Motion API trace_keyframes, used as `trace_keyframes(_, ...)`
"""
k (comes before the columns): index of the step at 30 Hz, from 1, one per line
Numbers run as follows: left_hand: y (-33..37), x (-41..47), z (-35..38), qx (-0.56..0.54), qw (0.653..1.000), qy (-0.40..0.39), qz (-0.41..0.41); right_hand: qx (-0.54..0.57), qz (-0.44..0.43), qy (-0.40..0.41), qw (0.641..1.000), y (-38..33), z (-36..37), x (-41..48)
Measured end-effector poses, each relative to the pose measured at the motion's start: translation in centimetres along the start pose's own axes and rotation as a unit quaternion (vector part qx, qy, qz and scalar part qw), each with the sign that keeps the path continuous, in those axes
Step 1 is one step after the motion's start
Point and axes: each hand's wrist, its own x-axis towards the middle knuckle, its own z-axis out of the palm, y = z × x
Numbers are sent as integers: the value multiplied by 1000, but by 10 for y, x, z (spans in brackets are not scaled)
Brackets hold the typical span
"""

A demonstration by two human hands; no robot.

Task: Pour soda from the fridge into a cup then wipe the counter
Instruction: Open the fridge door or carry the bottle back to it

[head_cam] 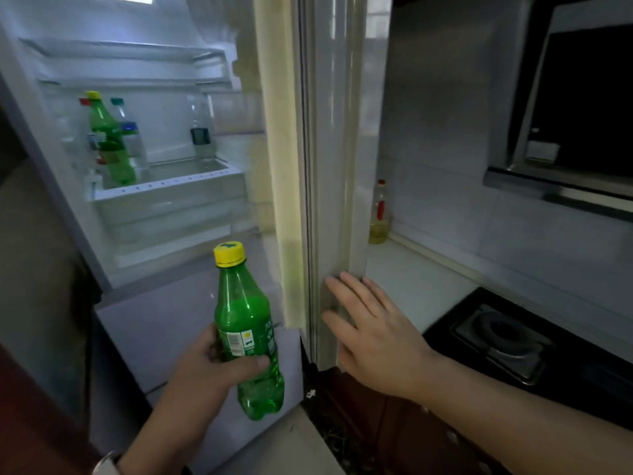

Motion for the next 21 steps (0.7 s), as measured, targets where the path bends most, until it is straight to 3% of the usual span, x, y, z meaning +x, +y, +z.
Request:
trace_keyframes(10,18,22,51,16,999,-46,15,102,237,-42,965,34,8,-14)
trace_keyframes(21,29,68,92,1,996,-83,18,175,404,51,896,102,42,-5)
